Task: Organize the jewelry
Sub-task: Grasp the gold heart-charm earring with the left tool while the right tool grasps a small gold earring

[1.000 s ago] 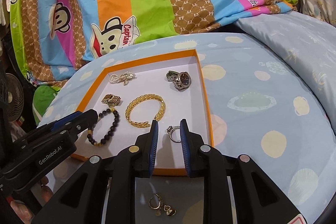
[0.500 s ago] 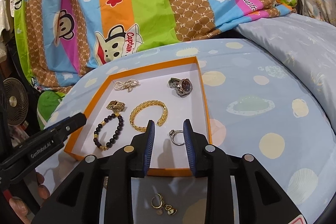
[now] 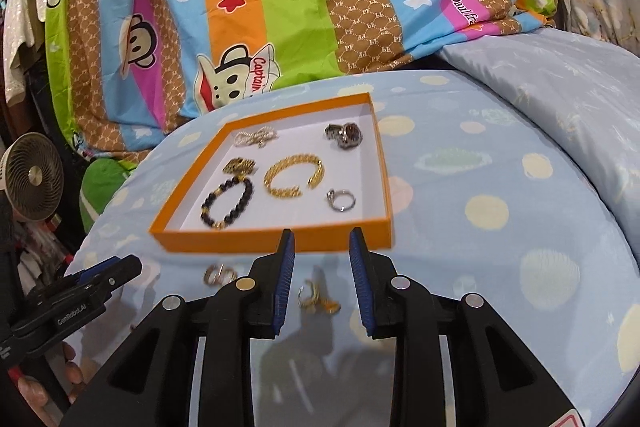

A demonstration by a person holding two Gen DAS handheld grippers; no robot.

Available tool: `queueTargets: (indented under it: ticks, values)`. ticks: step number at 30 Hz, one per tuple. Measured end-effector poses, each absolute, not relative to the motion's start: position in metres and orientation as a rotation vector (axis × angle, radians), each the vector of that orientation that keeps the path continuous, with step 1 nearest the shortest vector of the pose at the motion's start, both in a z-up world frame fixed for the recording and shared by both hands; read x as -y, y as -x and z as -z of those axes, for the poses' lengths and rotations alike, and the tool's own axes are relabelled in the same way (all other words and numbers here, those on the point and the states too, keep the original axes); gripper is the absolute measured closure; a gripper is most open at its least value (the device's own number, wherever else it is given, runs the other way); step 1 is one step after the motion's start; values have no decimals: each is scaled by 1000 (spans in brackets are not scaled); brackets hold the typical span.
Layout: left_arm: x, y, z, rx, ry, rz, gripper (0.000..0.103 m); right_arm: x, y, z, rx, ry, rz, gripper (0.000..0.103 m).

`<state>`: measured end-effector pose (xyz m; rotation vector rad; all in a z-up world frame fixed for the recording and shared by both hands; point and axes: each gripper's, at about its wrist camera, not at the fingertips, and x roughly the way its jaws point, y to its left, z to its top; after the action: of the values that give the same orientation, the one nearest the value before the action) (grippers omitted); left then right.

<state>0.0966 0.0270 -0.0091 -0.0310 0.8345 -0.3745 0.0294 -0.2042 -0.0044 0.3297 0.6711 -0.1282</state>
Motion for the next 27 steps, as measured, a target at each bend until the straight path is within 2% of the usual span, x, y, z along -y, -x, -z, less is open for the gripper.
queueTargets:
  ticks: [4,9,13,20,21,25,27]
  values:
    - [-30,-83,12,-855,25,389,61,200,-18,6,-679,-340,126,69]
    - [-20,-69,17,-901,-22,448,60,197,-10,7,-678,-341,123,69]
    - [-12,-61,19,-905,-74,464,52,197,-7,8,-677,-350,127,68]
    - [-2,-58,20,-900,-138,446,53,199,-11,10,-698,-356,131,68]
    - [-2,-58,20,-899,-137,450,56,199,-11,10,-702,-356,131,68]
    - [-2,-58,19,-896,-135,460,81,199,-14,11,-712,-355,130,68]
    - [-1,-57,19,-895,-133,477,90,199,-15,12,-721,-352,129,68]
